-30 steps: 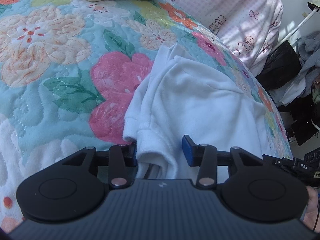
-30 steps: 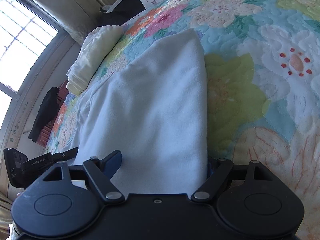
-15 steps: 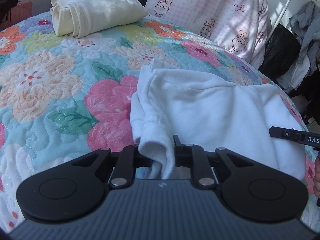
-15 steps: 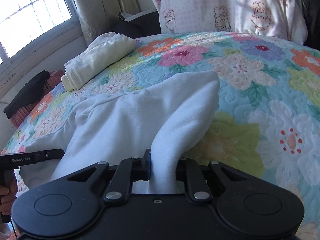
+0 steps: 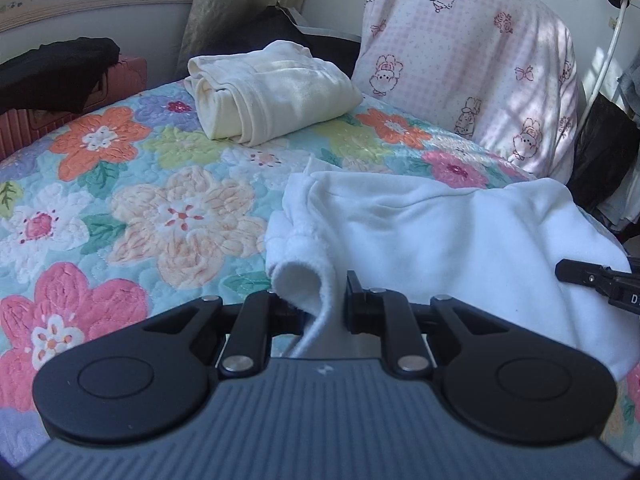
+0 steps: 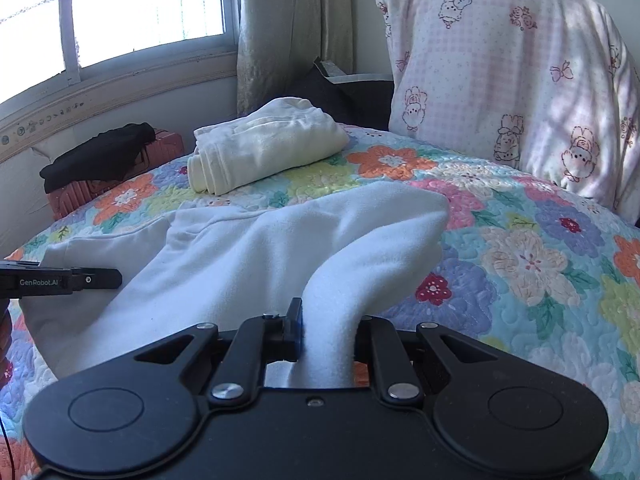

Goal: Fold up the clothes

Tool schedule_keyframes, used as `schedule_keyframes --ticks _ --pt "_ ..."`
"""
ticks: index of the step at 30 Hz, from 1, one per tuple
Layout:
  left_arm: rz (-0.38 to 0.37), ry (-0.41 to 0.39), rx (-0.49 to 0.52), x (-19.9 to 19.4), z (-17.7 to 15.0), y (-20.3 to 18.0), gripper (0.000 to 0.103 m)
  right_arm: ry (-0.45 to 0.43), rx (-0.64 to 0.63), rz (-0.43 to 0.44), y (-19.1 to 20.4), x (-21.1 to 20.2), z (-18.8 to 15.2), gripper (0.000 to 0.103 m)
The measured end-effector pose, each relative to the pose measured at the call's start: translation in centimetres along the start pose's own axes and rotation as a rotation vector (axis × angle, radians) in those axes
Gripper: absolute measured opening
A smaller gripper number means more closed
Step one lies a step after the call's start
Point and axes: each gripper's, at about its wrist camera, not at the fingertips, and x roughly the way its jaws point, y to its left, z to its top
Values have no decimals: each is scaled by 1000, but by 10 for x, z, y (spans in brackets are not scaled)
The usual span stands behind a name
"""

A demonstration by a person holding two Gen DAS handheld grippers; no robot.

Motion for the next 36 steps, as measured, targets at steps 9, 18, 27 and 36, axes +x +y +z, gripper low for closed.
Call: schedule_keyframes --ticks 9,18,27,36 --pt "135 -159 -147 -59 15 67 16 -24 -244 95 85 20 62 16" --pt "241 -234 -235 -95 20 119 16 -77 -445 166 174 14 108 16" --pt "250 -268 -254 -120 26 127 16 35 -520 196 204 6 140 16" --pt "405 -285 -283 -118 21 146 16 -2 -663 174 272 33 152 16"
